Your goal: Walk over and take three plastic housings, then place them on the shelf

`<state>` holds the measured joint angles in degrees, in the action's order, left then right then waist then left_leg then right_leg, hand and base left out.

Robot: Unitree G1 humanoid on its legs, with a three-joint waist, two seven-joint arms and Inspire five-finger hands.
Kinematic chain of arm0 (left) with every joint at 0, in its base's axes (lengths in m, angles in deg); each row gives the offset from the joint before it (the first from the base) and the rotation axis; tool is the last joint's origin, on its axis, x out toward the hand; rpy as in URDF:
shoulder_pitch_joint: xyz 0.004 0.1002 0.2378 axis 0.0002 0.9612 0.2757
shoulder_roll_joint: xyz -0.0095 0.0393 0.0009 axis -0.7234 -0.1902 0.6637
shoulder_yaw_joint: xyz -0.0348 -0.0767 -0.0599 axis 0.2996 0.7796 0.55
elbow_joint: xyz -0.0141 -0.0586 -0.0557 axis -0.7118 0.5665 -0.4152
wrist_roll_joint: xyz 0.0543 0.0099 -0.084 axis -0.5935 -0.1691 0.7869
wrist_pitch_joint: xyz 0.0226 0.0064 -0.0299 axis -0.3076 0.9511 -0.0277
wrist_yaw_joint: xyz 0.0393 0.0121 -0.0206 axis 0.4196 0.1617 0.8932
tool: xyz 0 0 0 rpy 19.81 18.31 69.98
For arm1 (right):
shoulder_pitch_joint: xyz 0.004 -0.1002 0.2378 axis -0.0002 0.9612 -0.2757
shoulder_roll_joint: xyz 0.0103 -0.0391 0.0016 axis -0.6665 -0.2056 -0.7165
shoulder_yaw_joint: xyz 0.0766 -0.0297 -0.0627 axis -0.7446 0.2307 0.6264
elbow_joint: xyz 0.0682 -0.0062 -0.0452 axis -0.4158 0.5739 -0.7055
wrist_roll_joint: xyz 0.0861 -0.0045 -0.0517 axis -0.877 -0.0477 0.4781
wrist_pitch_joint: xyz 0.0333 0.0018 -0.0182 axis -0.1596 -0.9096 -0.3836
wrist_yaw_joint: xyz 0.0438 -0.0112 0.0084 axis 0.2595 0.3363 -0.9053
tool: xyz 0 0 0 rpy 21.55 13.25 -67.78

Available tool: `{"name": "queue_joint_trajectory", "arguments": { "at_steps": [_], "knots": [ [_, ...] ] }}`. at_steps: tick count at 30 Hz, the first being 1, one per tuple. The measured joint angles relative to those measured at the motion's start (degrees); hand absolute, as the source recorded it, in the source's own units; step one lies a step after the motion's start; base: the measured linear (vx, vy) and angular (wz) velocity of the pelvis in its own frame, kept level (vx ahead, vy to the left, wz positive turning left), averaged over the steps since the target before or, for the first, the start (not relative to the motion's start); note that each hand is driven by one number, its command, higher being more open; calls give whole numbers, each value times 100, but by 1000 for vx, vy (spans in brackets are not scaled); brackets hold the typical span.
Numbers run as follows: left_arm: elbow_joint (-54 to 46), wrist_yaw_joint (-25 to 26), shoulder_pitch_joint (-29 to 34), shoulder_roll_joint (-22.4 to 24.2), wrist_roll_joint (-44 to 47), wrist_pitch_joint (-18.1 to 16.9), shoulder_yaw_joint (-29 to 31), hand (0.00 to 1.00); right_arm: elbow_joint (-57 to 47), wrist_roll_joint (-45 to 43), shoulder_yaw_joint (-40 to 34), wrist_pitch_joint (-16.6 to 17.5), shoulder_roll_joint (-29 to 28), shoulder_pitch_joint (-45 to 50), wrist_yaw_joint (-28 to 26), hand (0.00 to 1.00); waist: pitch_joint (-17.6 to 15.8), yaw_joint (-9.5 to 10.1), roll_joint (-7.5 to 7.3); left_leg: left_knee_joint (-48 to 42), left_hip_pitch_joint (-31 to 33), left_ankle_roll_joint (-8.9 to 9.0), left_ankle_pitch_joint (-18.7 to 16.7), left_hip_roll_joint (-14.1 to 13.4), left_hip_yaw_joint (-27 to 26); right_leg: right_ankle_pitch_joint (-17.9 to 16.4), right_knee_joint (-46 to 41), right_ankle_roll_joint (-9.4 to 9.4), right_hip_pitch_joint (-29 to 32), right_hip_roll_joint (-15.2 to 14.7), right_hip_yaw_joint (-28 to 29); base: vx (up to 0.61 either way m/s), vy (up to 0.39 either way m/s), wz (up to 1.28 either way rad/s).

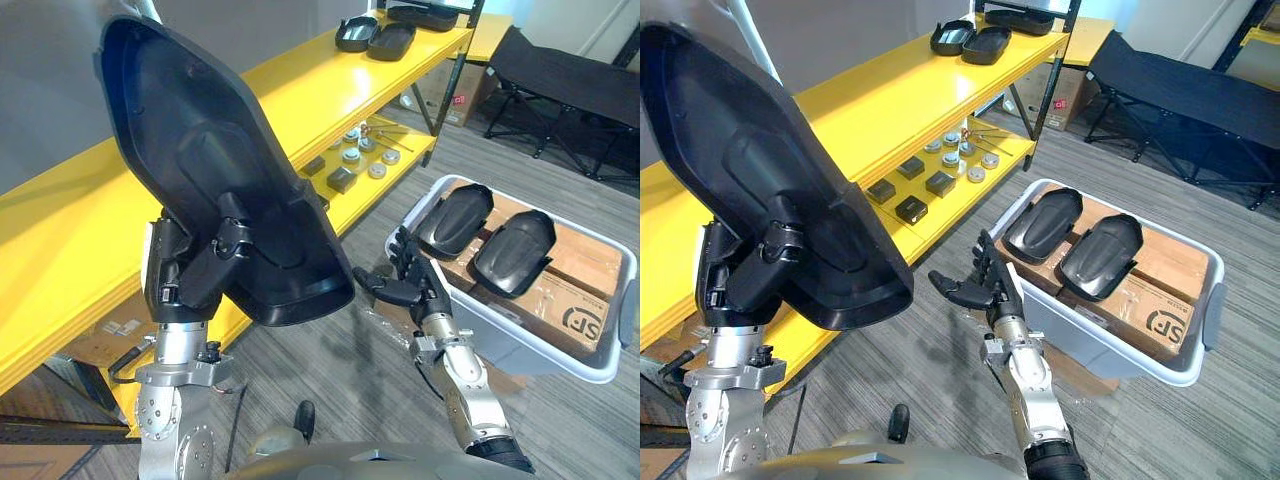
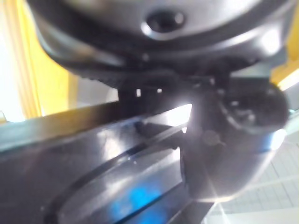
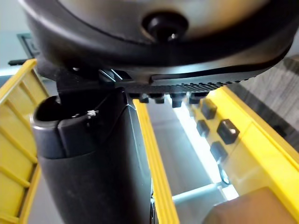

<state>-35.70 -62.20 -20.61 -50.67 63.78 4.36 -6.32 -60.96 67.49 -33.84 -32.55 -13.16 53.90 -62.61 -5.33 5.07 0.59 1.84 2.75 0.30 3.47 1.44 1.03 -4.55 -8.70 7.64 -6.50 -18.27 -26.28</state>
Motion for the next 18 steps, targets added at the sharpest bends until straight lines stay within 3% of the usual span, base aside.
{"name": "queue_joint_trajectory", "arguments": {
  "at_steps": [2,3,5,6,7,8,9,10,11,12,13,15,17,18],
  "knots": [
    [2,68,-16,-45,-2,2,6,0,0,-96,66,-24,-115,-10,51,100,-104,18,-135,-432,128,-11,-198,104,-89,-255,-195,85,-72,-162,-100,-58,19,24],
    [1,84,-4,-69,0,7,24,0,0,-234,64,-71,-176,-5,105,100,-164,35,-271,-825,270,-57,-338,130,-171,-424,-354,33,-61,-308,-241,-66,72,57],
    [-4,37,-2,-98,-11,10,32,0,-5,-261,-64,-72,-181,30,176,100,-199,92,-303,-2050,669,-126,-820,190,-403,-506,-441,-22,-229,-399,-499,-14,91,58],
    [-5,-7,13,-7,-20,2,90,0,-70,-267,-127,-67,-68,85,216,100,-207,110,-13,-2503,695,-323,-1408,113,-421,-506,-1126,-409,-192,-320,-442,68,149,54],
    [9,-5,36,23,-12,-1,247,0,-71,-260,-131,-55,-26,134,222,100,-261,111,0,-2650,710,-362,-1648,94,-335,-255,-2218,-826,285,-503,33,63,166,54],
    [6,8,57,0,-9,-9,340,0,-70,-260,-138,-55,-33,154,224,100,-239,102,42,-2604,688,-366,-1647,136,-297,10,-2618,-1020,538,-523,320,28,212,59],
    [-10,96,71,-98,-6,-34,553,0,-67,-251,-160,-51,-63,156,219,100,-271,72,31,-2350,621,-436,-1602,172,-121,253,-3225,-957,1051,-461,790,85,119,50],
    [-4,268,38,-171,1,-34,730,0,-68,-227,-157,-50,-139,121,188,100,-311,70,-51,-2033,509,-626,-1444,193,47,-143,-3456,-784,1353,-147,1041,124,94,45],
    [1,348,35,-191,19,-34,829,0,-68,-214,-161,-50,-146,97,150,100,-344,76,-38,-1909,450,-655,-1366,189,137,-336,-3432,-767,1455,40,1108,180,65,38],
    [56,510,-17,-196,97,-34,940,0,-74,-206,-218,-51,-146,57,84,100,-389,90,16,-1788,365,-667,-1180,196,297,-635,-3124,-760,1593,467,1181,139,80,29],
    [124,568,-78,-196,137,-35,978,0,-87,-206,-257,-51,-143,50,74,100,-406,93,47,-1714,311,-603,-1164,227,383,-715,-2875,-753,1673,673,1271,169,93,56],
    [431,679,-307,-209,253,-38,976,0,-296,-208,-479,-53,-138,67,122,100,-458,-36,151,-1509,164,-606,-1142,398,781,-648,-2207,-645,2166,1199,1811,168,50,96],
    [672,768,-308,-222,263,-40,848,0,-770,-213,-712,-54,-121,249,169,100,-544,-260,206,-1512,-43,-552,-1201,709,1213,-390,-1766,-247,2558,1334,2351,255,13,139],
    [696,767,-268,-224,262,-40,798,0,-862,-212,-740,-51,-97,330,170,100,-554,-301,186,-1549,-178,-552,-1275,818,1339,-378,-1841,-259,2570,1269,2365,298,-64,138]
  ]
}}
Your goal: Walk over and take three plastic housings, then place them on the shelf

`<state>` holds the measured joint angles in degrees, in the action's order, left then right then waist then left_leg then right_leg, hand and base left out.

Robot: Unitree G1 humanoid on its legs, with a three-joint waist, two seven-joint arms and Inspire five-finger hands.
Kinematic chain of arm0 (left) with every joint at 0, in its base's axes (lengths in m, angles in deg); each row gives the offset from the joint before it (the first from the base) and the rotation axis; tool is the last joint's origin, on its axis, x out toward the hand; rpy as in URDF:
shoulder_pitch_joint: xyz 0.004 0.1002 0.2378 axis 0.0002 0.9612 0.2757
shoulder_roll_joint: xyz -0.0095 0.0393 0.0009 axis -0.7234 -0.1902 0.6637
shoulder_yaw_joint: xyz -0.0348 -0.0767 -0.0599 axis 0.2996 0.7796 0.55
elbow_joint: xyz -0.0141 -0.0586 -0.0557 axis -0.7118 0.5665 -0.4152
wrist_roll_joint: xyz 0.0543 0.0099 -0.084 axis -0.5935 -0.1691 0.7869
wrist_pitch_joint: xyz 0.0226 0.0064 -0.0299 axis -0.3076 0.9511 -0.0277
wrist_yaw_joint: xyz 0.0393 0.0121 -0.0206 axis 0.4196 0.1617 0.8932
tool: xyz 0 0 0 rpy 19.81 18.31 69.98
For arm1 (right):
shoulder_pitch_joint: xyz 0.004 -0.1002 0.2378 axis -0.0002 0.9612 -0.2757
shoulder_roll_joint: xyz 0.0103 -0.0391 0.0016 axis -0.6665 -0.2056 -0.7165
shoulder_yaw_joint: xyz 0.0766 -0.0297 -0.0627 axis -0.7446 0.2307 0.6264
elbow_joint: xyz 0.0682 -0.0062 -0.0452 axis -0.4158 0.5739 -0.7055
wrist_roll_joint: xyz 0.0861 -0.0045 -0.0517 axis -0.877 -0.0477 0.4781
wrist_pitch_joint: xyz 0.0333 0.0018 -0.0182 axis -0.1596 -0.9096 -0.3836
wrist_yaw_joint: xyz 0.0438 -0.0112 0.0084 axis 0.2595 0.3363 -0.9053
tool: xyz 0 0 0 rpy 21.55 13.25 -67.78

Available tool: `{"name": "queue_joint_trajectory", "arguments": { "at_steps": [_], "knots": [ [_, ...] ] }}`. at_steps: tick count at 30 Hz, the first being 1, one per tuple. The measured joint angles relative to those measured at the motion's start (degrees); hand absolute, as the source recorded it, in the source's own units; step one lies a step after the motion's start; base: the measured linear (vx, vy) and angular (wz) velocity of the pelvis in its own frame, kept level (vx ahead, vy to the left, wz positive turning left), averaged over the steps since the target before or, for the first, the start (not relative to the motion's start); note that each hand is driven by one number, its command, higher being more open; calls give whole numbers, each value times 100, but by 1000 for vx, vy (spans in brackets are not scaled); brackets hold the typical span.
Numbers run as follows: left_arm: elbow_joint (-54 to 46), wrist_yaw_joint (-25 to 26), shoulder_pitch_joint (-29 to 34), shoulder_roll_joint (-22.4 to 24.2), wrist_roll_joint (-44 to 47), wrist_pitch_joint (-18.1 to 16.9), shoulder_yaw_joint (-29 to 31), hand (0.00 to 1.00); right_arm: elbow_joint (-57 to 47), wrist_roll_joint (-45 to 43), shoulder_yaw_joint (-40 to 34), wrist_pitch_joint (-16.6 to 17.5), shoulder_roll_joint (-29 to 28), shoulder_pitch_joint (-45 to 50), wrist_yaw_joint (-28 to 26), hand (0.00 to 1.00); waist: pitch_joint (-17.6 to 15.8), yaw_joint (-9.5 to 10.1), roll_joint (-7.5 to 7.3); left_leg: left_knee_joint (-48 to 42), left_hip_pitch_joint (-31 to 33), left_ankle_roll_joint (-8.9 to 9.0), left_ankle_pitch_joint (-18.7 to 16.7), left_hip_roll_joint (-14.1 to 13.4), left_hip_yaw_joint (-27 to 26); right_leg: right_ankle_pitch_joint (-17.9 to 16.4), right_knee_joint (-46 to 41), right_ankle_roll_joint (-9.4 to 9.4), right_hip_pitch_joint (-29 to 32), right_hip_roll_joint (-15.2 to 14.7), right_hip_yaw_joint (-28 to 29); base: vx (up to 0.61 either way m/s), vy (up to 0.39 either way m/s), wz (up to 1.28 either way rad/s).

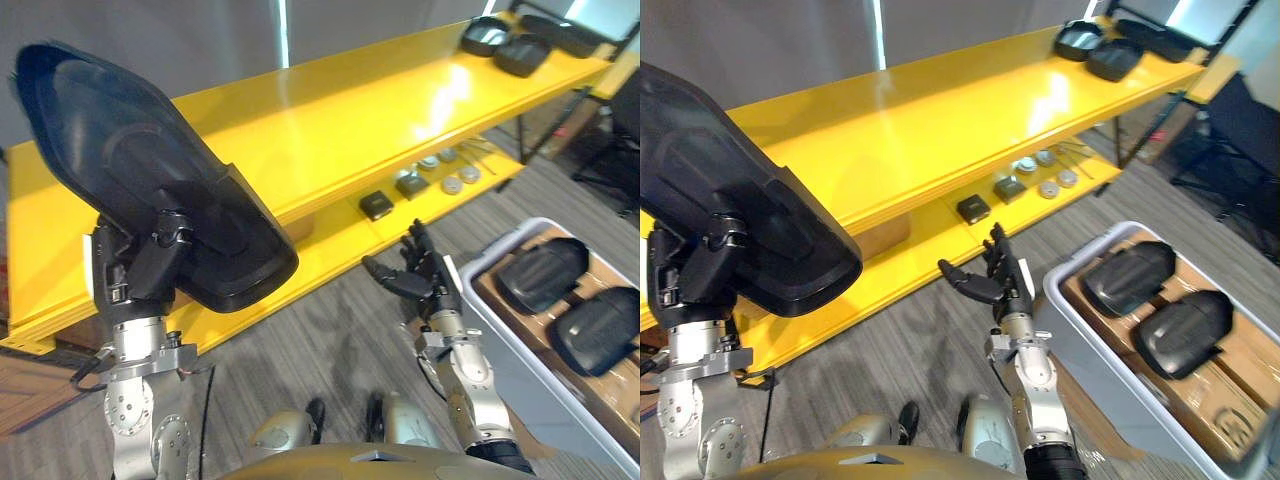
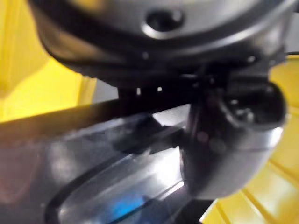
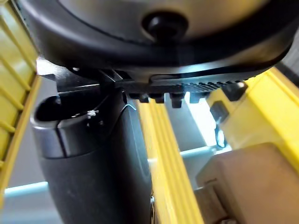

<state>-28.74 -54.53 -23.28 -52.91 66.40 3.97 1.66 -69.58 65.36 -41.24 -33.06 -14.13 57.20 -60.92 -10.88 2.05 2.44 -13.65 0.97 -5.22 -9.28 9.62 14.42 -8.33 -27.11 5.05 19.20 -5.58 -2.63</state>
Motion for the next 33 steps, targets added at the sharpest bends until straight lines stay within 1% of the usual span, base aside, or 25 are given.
{"name": "queue_joint_trajectory", "arguments": {
  "at_steps": [1,2,3,4,5,6,7,9,11,12,13,14,15,16,17,18,19,20,21,22,23,24,25,27,33],
  "knots": [
    [-1,-49,71,0,48,-3,-47,0,-71,-3,-24,-1,43,79,15,100,34,-51,-94,-5,-241,-25,-100,171,252,14,-7,-36,-97,-122,-10,285,-93,103],
    [-4,-63,69,3,74,-10,-72,0,-81,-4,-29,-1,61,93,56,100,89,-52,-139,-4,-308,-39,-148,214,301,68,125,-112,-161,-131,-46,386,-141,104],
    [-26,-45,70,4,82,-101,-144,0,-82,-2,-24,9,86,89,104,100,200,19,-208,-47,-332,-9,-322,244,325,221,531,-248,-307,-130,-224,396,-161,78],
    [-26,-37,37,21,105,-225,-138,0,-81,1,-33,74,139,59,108,100,262,102,-285,-234,-293,35,-621,217,311,860,914,-289,-490,-120,-326,393,-165,69],
    [-12,-39,48,67,141,-253,-159,0,-56,5,-38,97,211,0,110,100,256,114,-163,-328,-236,64,-756,44,216,850,977,-324,-565,-48,-472,377,-169,67],
    [-4,-63,67,78,196,-249,-157,0,-52,16,-61,120,293,-95,175,100,290,104,-36,-421,-132,270,-786,-265,-121,866,1174,-405,-671,54,-650,359,-147,49],
    [0,-77,90,95,195,-245,-113,0,-48,11,-193,251,281,53,391,100,283,81,-20,-394,-127,447,-629,-340,-262,862,1331,-425,-768,99,-680,351,-130,37],
    [72,-79,84,193,196,-239,-105,0,26,5,-492,250,443,128,506,100,307,14,40,-446,-222,594,-523,-371,-345,860,1623,-427,-1056,155,-661,331,-73,-7],
    [101,-95,57,208,186,-236,-167,0,24,12,-756,389,605,26,609,100,309,-53,173,-765,-217,595,-515,-382,-470,850,1818,-419,-1302,220,-622,274,-4,-22],
    [103,-120,14,198,169,-236,-223,0,3,10,-849,620,658,-52,622,100,291,-91,241,-1351,-21,613,-504,-364,-713,790,1893,-416,-1455,269,-621,191,9,-15],
    [120,-125,-44,202,140,-232,-292,0,-115,16,-876,772,696,-98,627,100,230,-99,328,-2218,291,803,-390,-389,-1073,722,1959,-444,-1657,221,-611,213,80,-11],
    [130,-135,-71,205,60,-220,-290,0,-165,28,-895,886,701,-111,664,100,194,-108,318,-2684,475,928,-173,-395,-1284,674,1994,-463,-1779,145,-609,166,95,1],
    [157,-174,-105,160,-63,-218,-305,0,-275,34,-905,1109,661,-123,725,100,136,-76,228,-3201,808,683,-339,-486,-1571,683,2070,-439,-1965,-32,-614,126,122,11],
    [156,-201,-139,114,-67,-224,-343,0,-321,18,-942,1241,642,-169,742,100,134,-60,226,-3133,943,574,-567,-580,-1620,681,2110,-434,-2026,-105,-630,124,91,16],
    [152,-237,-222,56,-64,-260,-419,0,-367,21,-985,1455,653,-371,829,100,123,-64,225,-2594,1152,668,-713,-837,-1676,680,2174,-423,-2073,-218,-644,139,143,16],
    [150,-258,-320,31,-65,-287,-503,0,-396,20,-1032,1587,661,-613,916,100,108,-65,260,-1973,1305,808,-675,-1165,-1659,673,2248,-314,-2166,-314,-655,133,177,12],
    [150,-269,-362,25,-67,-288,-569,0,-397,20,-1056,1645,665,-699,969,100,94,-71,282,-1677,1321,896,-594,-1295,-1621,655,2243,-249,-2222,-350,-656,126,329,-4],
    [149,-342,-413,24,-58,-324,-832,0,-462,36,-1128,1783,739,-781,1165,100,108,-73,424,-868,1159,1067,145,-1659,-1440,481,2107,66,-2316,-408,-633,106,333,-16],
    [145,-407,-409,30,-46,-327,-909,0,-557,70,-1154,1785,795,-745,1247,100,146,-77,531,-708,1087,1156,591,-1753,-1374,387,2002,181,-2313,-404,-595,117,376,-22],
    [142,-473,-428,16,-45,-329,-947,0,-618,97,-1189,1817,826,-741,1301,100,162,-88,633,-601,985,1255,437,-1762,-1342,285,1907,297,-2307,-417,-533,107,329,-23],
    [86,-541,-465,-102,-52,-323,-955,0,-685,178,-1215,1843,727,-736,1378,100,110,-151,412,-457,852,1153,445,-1493,-1502,219,1778,246,-2233,-733,-422,125,360,-20],
    [-13,-543,-501,-209,-51,-322,-932,0,-787,186,-1228,1843,650,-724,1417,100,85,-209,265,-338,850,1049,476,-1329,-1607,236,1788,271,-2192,-908,-375,170,397,-19],
    [-109,-571,-635,-363,-43,-313,-901,0,-921,140,-1272,1842,556,-713,1392,100,8,-247,107,-314,857,920,488,-1169,-1713,344,1851,371,-2169,-1076,-360,133,273,-14],
    [-148,-647,-747,-415,-15,-203,-914,0,-960,-11,-1307,1833,466,-683,1302,100,12,-265,49,-401,850,841,426,-1121,-1759,546,1915,522,-2204,-1135,-460,82,135,-12],
    [-566,-1002,-931,-437,14,60,-1379,0,-1045,-82,-1294,1695,41,-293,1087,100,12,-312,17,-359,731,799,317,-1130,-1891,770,1907,501,-2211,-1123,-490,21,53,-11]
  ]
}}
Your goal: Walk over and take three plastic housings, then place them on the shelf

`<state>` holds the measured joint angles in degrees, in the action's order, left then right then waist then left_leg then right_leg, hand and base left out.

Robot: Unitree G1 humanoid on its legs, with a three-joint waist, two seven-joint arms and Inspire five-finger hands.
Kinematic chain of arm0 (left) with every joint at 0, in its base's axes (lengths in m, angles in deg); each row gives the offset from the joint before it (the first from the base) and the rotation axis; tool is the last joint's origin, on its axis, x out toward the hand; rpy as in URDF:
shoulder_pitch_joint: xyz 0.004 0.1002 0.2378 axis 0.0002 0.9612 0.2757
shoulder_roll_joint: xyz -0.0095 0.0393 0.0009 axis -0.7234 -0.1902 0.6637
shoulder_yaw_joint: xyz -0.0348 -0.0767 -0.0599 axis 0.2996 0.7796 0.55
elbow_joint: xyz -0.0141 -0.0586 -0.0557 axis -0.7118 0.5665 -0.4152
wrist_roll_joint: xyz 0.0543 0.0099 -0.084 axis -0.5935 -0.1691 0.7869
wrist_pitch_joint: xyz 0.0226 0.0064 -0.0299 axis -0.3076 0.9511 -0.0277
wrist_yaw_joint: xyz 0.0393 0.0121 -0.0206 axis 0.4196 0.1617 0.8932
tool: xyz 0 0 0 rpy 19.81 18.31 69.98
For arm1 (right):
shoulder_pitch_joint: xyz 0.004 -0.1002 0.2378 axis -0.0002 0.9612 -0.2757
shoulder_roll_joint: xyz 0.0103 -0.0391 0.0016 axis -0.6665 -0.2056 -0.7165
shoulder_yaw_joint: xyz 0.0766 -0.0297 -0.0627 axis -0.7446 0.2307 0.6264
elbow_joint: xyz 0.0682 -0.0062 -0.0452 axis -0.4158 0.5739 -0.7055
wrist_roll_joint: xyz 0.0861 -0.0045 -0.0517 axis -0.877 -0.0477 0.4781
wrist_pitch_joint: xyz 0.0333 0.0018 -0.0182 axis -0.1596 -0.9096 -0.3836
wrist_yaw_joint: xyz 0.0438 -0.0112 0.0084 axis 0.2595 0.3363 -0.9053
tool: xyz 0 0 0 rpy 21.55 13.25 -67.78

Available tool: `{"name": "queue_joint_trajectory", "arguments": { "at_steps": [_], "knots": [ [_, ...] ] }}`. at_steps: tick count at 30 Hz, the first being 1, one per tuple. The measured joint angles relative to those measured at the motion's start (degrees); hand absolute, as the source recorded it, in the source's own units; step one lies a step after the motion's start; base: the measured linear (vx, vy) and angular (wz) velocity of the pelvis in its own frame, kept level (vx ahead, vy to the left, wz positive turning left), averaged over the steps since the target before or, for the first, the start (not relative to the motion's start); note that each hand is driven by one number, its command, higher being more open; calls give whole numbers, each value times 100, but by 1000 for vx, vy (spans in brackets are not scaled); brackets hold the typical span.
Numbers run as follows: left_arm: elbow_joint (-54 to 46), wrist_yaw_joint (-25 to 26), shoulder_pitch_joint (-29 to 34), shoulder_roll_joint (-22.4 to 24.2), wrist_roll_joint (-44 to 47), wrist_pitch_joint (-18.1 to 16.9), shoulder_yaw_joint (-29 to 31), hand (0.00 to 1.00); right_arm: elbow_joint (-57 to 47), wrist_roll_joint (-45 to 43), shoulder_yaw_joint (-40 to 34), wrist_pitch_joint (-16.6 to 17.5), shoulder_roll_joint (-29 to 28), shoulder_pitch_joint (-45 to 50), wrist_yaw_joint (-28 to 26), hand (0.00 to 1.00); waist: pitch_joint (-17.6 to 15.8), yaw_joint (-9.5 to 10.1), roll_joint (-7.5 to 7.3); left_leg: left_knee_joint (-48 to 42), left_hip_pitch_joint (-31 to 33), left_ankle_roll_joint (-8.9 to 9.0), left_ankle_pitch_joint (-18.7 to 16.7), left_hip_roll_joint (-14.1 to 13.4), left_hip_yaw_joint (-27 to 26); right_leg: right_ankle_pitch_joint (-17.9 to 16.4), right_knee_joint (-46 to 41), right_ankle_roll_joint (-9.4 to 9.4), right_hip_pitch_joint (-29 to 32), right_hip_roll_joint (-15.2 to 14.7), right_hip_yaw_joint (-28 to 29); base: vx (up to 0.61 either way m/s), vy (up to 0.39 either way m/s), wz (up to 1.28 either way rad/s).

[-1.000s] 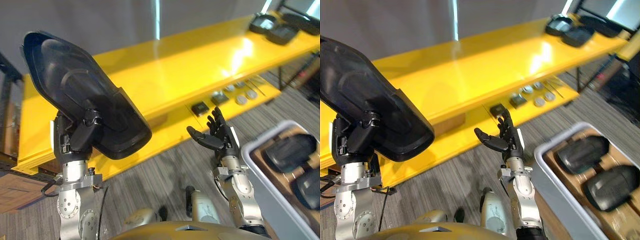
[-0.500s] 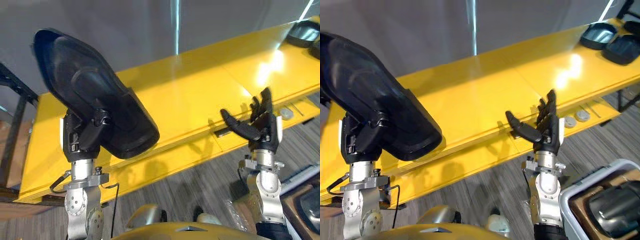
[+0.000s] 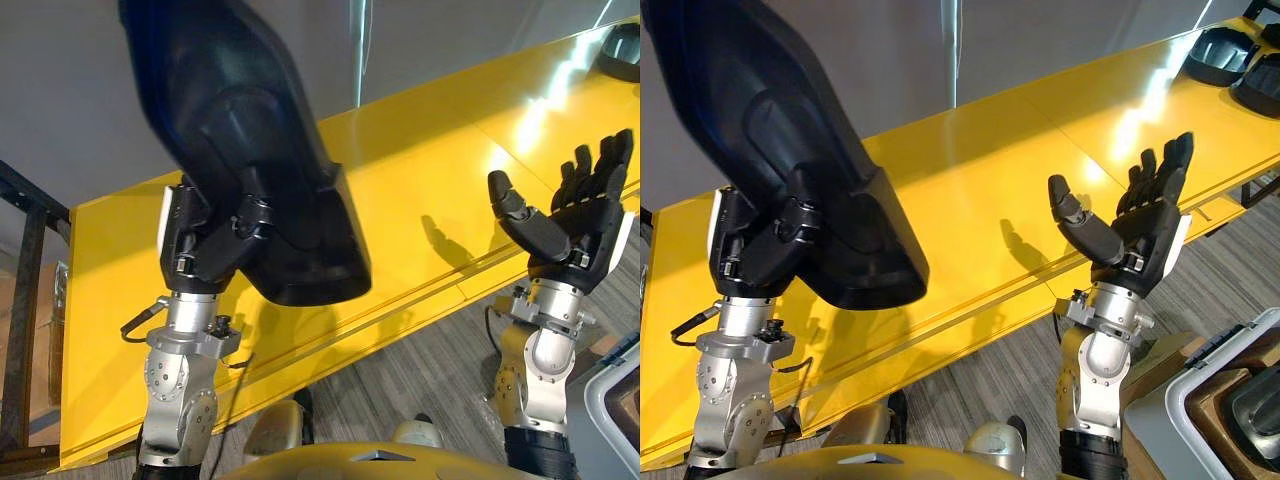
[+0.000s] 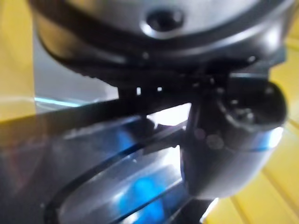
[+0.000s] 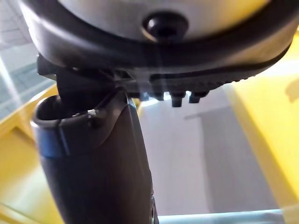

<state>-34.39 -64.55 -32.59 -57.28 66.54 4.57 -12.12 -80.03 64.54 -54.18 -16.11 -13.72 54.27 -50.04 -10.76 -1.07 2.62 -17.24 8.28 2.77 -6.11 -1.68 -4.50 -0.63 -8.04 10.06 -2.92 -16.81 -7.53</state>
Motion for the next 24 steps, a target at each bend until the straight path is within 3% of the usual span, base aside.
{"name": "queue_joint_trajectory", "arguments": {
  "at_steps": [5,8,9,11,12,14,15,16,18,19,21,24],
  "knots": [
    [-48,-101,-228,4,-47,239,-162,0,68,-20,308,-53,-100,198,-59,100,15,-86,3,293,-60,-58,54,-32,-84,142,-113,-72,232,-82,175,-68,45,-15],
    [-18,-38,-226,-3,2,249,-179,0,110,61,473,-156,-104,208,-167,100,21,-83,28,691,-197,-1,279,-271,-86,189,-661,-257,663,172,715,-31,-11,-11],
    [26,90,-224,-7,56,247,-178,0,106,68,529,-156,-104,208,-237,100,12,-80,-11,743,-275,84,318,-343,-34,111,-848,-304,671,220,902,-1,-67,12],
    [102,263,-222,-2,285,239,-176,0,90,81,620,-158,-104,198,-322,100,18,-101,-94,697,-285,282,333,-444,197,-78,-869,-27,534,228,869,15,-198,40],
    [102,331,-222,7,398,229,-176,0,90,82,644,-187,-103,169,-397,100,2,-93,-163,617,-247,395,348,-516,307,-150,-785,16,438,241,724,23,-290,59],
    [122,551,-217,41,522,198,-123,0,130,106,645,-362,34,11,-521,100,-11,-60,-245,192,172,637,414,-757,694,-798,-684,56,220,508,275,1,-400,70],
    [189,565,-218,112,552,198,-125,0,177,105,627,-386,141,-50,-516,100,-30,-67,-187,158,280,655,475,-819,766,-879,-693,9,215,606,125,-62,-410,89],
    [401,548,-215,254,614,207,-230,0,290,90,507,-446,354,-91,-504,100,-91,-88,-42,256,351,555,735,-961,748,-896,-711,-50,165,757,-162,-87,-231,73],
    [662,431,-196,282,629,211,-407,0,330,84,280,-498,451,-24,-475,100,-137,-92,-20,469,314,531,955,-993,389,-913,-627,-246,84,789,-504,-112,-223,79],
    [693,330,-171,288,621,221,-466,0,329,77,116,-497,479,-44,-437,100,-146,-80,30,188,310,638,660,-947,98,-855,-543,-345,82,805,-575,-104,-175,54],
    [650,210,-173,284,608,213,-465,0,329,26,93,-501,480,-56,-357,100,-142,-42,61,70,184,517,294,-790,-5,-718,-425,-377,105,804,-520,-71,-77,-8],
    [644,158,-177,272,614,193,-457,0,321,35,387,-601,467,-25,-334,100,-148,55,0,275,-77,342,307,-747,-341,-601,-355,-325,142,765,-209,-69,27,-50]
  ]
}}
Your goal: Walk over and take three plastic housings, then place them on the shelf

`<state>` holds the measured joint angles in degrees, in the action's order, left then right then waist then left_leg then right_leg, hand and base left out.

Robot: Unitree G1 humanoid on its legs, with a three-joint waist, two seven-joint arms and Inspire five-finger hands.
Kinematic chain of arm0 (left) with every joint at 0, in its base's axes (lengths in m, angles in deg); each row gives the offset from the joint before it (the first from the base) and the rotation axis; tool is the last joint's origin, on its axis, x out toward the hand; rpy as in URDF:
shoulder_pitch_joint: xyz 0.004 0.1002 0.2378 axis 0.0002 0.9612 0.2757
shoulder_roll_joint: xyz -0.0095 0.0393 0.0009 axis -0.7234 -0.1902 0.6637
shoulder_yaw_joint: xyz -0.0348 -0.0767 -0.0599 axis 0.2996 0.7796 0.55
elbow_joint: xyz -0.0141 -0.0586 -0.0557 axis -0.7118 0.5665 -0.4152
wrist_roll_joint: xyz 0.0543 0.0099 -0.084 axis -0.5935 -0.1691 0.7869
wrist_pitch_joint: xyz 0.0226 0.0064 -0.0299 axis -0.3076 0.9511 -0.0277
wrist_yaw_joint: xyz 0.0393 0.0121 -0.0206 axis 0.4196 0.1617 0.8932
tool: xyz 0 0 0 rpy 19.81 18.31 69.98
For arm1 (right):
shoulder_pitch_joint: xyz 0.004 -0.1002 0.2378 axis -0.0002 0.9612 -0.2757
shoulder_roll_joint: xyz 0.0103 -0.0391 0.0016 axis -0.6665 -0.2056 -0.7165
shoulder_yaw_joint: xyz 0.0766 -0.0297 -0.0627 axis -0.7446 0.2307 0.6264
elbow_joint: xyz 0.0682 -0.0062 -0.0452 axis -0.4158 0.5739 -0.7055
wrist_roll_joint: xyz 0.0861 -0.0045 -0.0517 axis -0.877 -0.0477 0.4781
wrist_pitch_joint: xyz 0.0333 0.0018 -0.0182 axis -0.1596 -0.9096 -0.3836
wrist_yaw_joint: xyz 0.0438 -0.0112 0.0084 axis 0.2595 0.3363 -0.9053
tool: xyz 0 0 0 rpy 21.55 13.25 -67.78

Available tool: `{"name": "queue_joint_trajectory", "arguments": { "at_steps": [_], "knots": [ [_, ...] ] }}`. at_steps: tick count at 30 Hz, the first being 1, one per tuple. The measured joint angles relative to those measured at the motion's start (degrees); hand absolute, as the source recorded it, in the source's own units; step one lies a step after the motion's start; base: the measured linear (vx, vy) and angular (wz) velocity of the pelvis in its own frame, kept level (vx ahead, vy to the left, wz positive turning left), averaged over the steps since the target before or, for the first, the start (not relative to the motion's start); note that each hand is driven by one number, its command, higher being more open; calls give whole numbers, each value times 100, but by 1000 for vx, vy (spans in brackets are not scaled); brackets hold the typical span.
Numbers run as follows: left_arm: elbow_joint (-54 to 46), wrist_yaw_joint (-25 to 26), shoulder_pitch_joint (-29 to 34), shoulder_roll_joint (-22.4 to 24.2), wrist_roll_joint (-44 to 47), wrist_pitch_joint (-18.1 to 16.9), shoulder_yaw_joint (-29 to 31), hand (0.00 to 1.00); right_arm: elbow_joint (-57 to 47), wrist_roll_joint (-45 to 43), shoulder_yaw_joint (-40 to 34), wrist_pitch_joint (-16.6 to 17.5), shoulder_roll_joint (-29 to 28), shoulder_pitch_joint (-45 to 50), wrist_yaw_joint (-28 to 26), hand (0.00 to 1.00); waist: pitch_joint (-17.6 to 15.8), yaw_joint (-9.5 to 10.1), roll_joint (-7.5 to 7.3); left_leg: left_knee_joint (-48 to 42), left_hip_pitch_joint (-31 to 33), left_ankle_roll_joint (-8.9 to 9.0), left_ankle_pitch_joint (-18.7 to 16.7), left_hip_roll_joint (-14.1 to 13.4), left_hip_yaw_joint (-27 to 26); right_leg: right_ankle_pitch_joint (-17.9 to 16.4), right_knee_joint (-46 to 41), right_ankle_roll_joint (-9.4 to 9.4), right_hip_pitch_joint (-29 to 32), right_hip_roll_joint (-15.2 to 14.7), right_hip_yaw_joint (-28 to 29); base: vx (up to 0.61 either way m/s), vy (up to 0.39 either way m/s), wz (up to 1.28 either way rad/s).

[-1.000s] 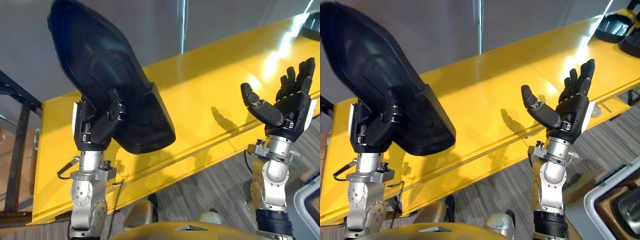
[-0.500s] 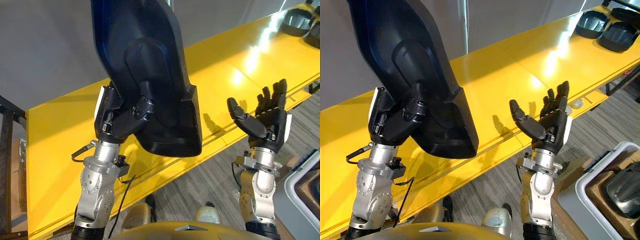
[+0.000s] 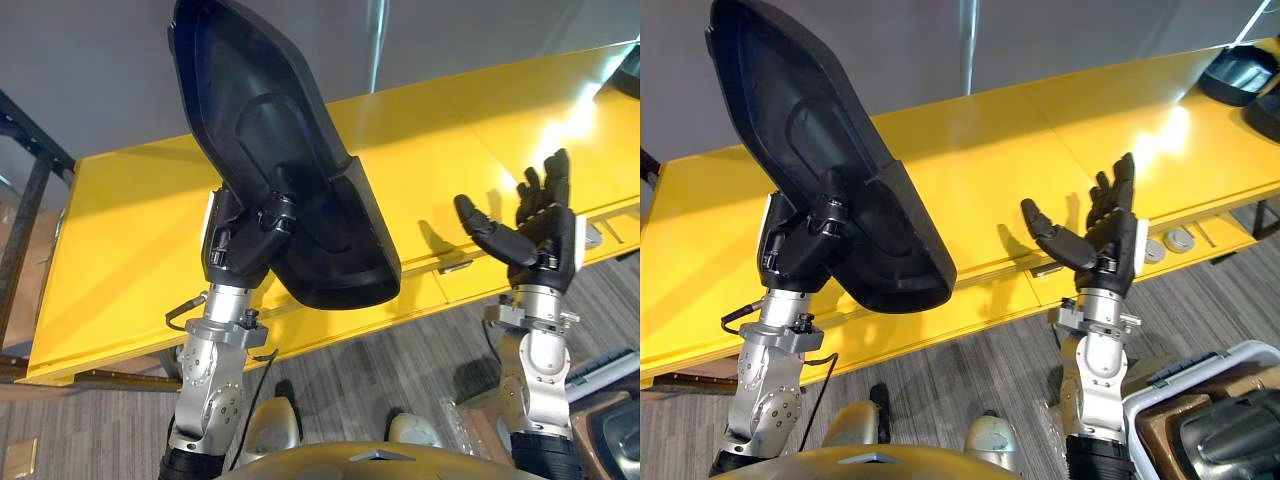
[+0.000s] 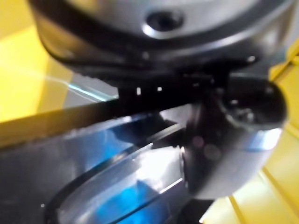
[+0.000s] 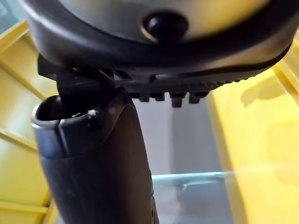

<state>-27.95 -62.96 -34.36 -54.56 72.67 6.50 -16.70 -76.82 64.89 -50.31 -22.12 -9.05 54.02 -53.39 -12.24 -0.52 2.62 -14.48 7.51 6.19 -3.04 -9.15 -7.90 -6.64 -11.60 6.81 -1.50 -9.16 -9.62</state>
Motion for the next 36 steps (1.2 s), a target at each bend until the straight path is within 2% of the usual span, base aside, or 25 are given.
{"name": "queue_joint_trajectory", "arguments": {
  "at_steps": [3,6,10,12,14,17,22,28,32,36],
  "knots": [
    [-2,-82,-85,-55,-54,14,10,0,-7,-25,101,-9,-195,26,103,100,0,11,-91,255,-96,-111,86,163,-222,144,187,91,130,-141,197,-92,102,-32],
    [-78,-67,-194,-168,-243,105,124,0,-5,-49,252,-16,-401,55,169,100,3,30,-113,508,-237,-189,205,267,-483,338,397,126,173,-223,418,-38,81,-36],
    [-101,7,-829,-493,-651,338,71,0,-5,-42,364,-49,-474,198,98,100,58,-21,-212,611,-239,-195,287,264,-647,513,582,136,242,-209,577,-8,34,-23],
    [-102,73,-1206,-656,-870,443,-23,0,-5,-28,375,-95,-524,263,13,100,95,-166,-273,725,-294,-186,329,259,-733,587,687,123,244,-184,665,12,5,-21],
    [-92,380,-1670,-850,-1274,730,-186,0,-6,-29,366,-105,-505,314,-73,100,140,-333,-307,815,-345,-175,348,251,-822,637,780,116,252,-166,742,15,3,-23],
    [102,714,-2159,-1014,-1782,955,-335,0,-22,-23,364,-107,-491,386,-163,100,165,-478,-322,951,-430,-162,385,248,-950,658,801,115,298,-145,870,17,0,-23],
    [1131,1426,-3147,-1445,-2154,1499,-378,0,-131,-285,344,-143,-228,483,-402,100,169,-768,-325,1093,-436,-159,420,231,-1227,826,881,66,482,-91,1143,5,2,-28],
    [1769,1778,-3500,-1624,-2418,2204,-393,0,-462,-520,468,-247,-204,705,-1148,100,168,-1049,-323,1179,-515,-154,423,233,-1400,858,881,76,563,-74,1290,-16,4,-16],
    [2314,1991,-3880,-1625,-2490,2525,-427,0,-468,-679,893,-386,-48,700,-1604,100,153,-1107,-305,1200,-451,-158,464,238,-1413,877,881,97,662,-73,1320,-37,-2,-4],
    [2385,2225,-4079,-1626,-2432,2634,-413,0,-468,-667,1180,-558,-45,692,-1725,100,74,-1091,-274,1236,-383,-176,521,255,-1400,903,879,113,738,-77,1320,-21,-3,2]
  ]
}}
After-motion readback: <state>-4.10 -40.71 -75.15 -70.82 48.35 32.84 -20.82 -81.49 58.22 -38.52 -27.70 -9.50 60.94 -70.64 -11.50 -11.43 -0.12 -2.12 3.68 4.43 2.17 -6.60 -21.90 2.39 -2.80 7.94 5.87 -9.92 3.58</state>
